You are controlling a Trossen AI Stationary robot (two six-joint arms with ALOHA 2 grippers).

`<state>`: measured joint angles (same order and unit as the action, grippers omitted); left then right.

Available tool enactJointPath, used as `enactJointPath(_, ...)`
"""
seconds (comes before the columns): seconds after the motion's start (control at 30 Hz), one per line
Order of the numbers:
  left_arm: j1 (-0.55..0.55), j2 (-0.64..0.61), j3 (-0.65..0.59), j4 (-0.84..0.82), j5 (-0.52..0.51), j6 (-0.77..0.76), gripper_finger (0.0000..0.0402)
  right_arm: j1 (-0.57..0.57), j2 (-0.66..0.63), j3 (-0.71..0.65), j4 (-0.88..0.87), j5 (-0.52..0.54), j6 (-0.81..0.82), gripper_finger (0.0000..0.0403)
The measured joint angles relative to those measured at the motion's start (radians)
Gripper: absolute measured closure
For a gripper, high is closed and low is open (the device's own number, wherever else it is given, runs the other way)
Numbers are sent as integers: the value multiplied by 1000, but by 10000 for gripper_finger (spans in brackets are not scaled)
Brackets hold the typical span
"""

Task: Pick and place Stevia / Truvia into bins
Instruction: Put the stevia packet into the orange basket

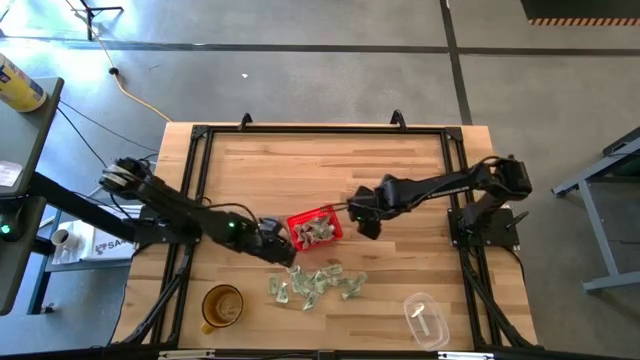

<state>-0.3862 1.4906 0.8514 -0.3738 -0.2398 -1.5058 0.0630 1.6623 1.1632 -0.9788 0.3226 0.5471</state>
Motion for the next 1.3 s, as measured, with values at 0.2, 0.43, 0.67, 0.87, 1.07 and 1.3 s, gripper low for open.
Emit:
enactJointPath(0.2, 0, 165, 111, -175, 84, -188, 163, 3, -70, -147, 49, -19, 19, 73)
enactJointPath(0.43, 7, 265, 199, -163, 82, -204, 163, 0, -150, -239, 151, -19, 27, 72)
enactJointPath(0.67, 8, 336, 209, -201, 135, -152, 187, -24, -168, -257, 195, -19, 16, 72)
enactJointPath(0.87, 30, 319, 209, -284, 154, -12, 330, -52, -174, -256, 205, -25, 13, 73)
enactJointPath(1.07, 97, 209, 215, -467, 167, 138, 352, -82, -174, -256, 215, -45, 20, 72)
enactJointPath(1.3, 172, 40, 284, -252, -112, 672, 372, -85, -174, -256, 223, -55, 36, 73)
